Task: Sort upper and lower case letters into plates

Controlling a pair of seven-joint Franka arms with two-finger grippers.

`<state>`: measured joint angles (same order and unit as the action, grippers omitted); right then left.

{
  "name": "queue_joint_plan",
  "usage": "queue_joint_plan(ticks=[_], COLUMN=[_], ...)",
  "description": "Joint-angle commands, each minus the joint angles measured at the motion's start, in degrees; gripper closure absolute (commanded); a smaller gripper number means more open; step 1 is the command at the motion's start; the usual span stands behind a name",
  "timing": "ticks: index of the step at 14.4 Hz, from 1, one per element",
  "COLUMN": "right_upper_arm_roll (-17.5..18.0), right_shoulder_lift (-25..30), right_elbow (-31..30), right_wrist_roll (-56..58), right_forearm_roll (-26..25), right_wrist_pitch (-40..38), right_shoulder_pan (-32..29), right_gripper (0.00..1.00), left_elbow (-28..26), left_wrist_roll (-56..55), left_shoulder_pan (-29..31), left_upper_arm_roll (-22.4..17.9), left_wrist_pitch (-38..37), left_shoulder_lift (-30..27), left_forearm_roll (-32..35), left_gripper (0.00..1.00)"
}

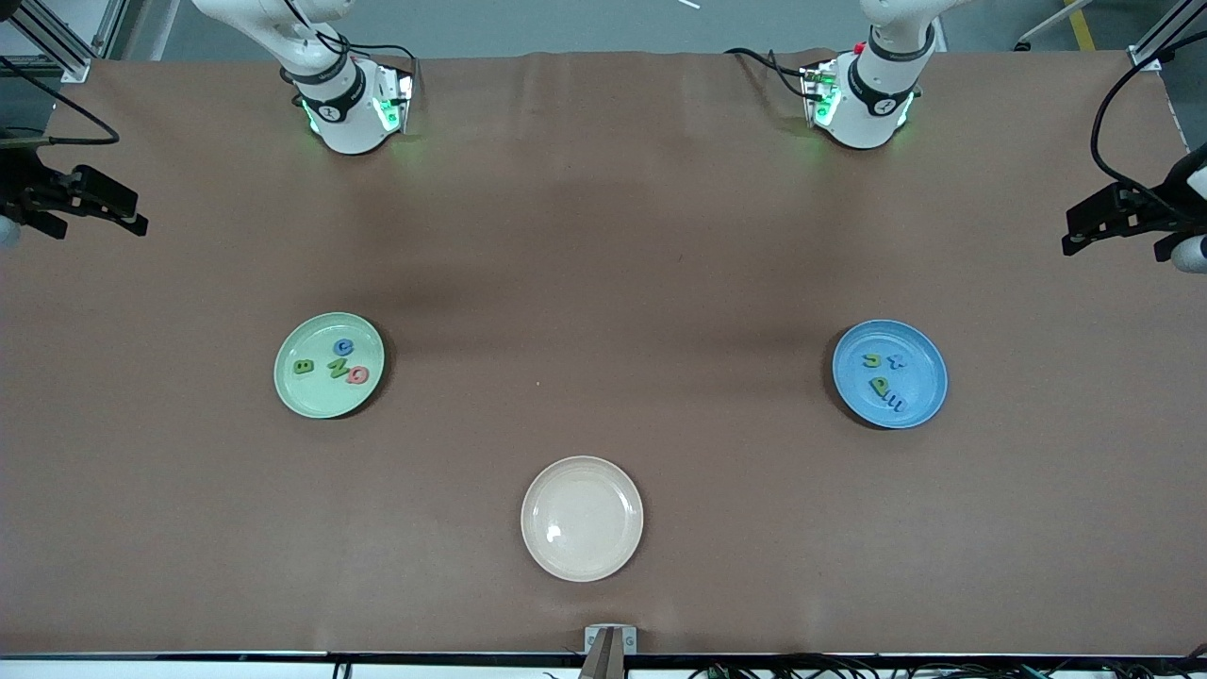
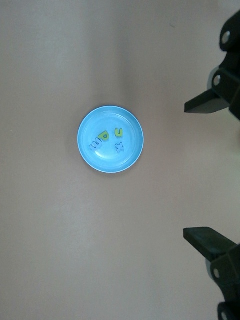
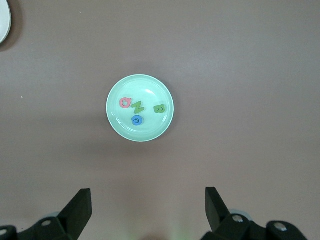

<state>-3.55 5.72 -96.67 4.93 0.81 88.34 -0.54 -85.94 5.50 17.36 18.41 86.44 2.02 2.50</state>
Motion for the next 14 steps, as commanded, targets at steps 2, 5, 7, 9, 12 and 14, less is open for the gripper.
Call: queue_joint_plan(ticks=[2,5,7,9,12,14], right_upper_arm_roll=[0.38,0.38,0.38,0.38,0.38,0.38], right_shoulder_lift=[1.93,1.93,1.93,1.84,1.84,1.84], right_elbow=[-1.77,-1.86,-1.77,-1.77,-1.77,-1.77], right_wrist_roll=[0.61,0.61,0.61,0.61,0.52,0.52], right_forearm_roll=[-0.98,-1.16,-1.16,-1.16,-1.16,-1.16], right_wrist_pitch=[0.52,0.43,0.52,0.52,0.52,0.34], right_shoulder_pan=[-0.16,-0.16,-0.16,-0.25,-0.25,-0.25], right_gripper=[0.0,0.0,0.0,0.0,0.0,0.0], left_elbow=[0.95,0.95,0.95,0.95,0.95,0.95], left_wrist_roll=[0.04,0.22,0.22,0.22,0.22,0.22], left_shoulder_pan=[-9.6,-13.13,-14.36,-15.77,-15.86,-15.95], left_upper_arm_roll=[-8.98,-13.3,-14.36,-15.24,-15.33,-15.68], left_wrist_pitch=[-1.36,-1.97,-1.98,-2.24,-2.24,-2.24], left_shoulder_lift=[-0.35,-0.35,-0.35,-0.44,-0.35,-0.35], left_forearm_roll=[-0.04,-0.13,-0.13,-0.13,-0.13,-0.13], left_gripper=[0.0,0.0,0.0,0.0,0.0,0.0])
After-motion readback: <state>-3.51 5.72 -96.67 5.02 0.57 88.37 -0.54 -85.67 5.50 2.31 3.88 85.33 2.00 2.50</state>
